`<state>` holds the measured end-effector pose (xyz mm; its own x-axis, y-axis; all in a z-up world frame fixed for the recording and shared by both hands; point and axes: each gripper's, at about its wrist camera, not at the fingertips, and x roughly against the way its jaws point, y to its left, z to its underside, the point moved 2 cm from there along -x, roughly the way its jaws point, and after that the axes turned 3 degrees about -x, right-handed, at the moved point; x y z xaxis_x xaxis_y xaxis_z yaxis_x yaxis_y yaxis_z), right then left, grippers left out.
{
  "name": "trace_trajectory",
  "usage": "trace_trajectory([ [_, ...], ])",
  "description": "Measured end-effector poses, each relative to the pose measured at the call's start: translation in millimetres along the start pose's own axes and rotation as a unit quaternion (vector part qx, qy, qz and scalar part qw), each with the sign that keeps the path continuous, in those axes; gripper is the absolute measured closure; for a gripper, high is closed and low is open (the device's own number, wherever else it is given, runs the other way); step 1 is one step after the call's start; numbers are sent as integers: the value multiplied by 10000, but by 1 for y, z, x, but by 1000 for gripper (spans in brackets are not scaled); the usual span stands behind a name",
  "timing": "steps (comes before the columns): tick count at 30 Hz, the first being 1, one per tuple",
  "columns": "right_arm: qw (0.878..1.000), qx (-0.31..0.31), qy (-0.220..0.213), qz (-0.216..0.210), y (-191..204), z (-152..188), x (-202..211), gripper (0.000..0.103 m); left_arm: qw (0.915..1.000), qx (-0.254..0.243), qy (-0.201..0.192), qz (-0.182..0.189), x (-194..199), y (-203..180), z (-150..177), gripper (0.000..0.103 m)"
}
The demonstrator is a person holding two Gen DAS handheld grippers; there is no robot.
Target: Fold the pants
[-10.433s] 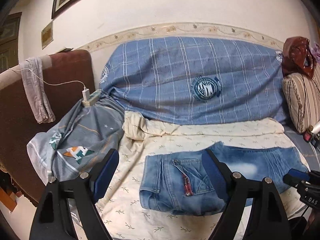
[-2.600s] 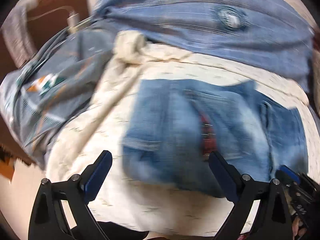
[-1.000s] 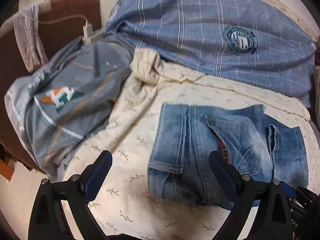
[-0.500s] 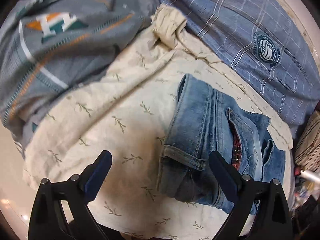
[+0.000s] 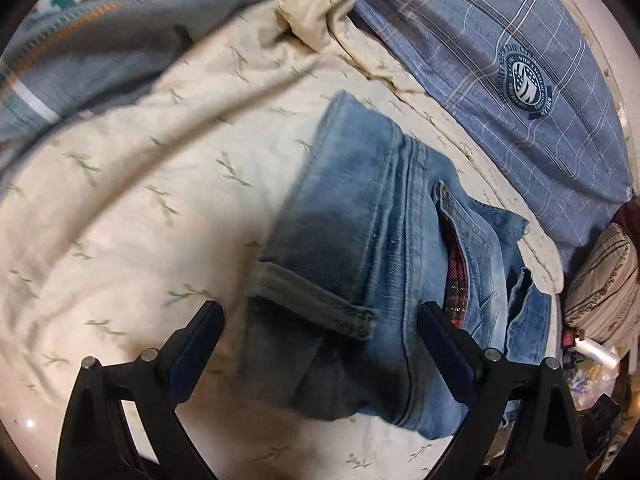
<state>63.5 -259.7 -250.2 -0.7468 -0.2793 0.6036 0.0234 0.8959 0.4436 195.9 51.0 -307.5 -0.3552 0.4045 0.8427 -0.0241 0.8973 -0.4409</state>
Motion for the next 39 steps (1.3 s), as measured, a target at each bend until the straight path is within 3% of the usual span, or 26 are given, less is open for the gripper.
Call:
trace_trajectory([
  [7,10000,-11,-15,62,0,-1,-2,80,9987,-476,-194,-66,-12,-25,1,6],
  [9,9999,-37,-56,81,-2,-2,0,80,9986,-443,-274,-12,-10,-24,0,14],
  [14,9997,-129,-121,144,-9,-3,3,80,9978,-458,-464,104,-1,-21,-2,48],
  [21,9988,-340,-255,246,-23,-6,11,80,9939,-764,-791,73,15,-32,3,68],
  [30,9956,-702,-484,393,-51,-8,29,80,9814,-1411,-1305,3,50,-73,7,82],
  [32,9949,-760,-520,416,-57,-8,33,80,9764,-1592,-1460,56,62,-88,9,86],
  [39,9917,-1055,-602,417,-76,-9,44,80,9571,-2317,-1726,207,86,-147,22,88],
])
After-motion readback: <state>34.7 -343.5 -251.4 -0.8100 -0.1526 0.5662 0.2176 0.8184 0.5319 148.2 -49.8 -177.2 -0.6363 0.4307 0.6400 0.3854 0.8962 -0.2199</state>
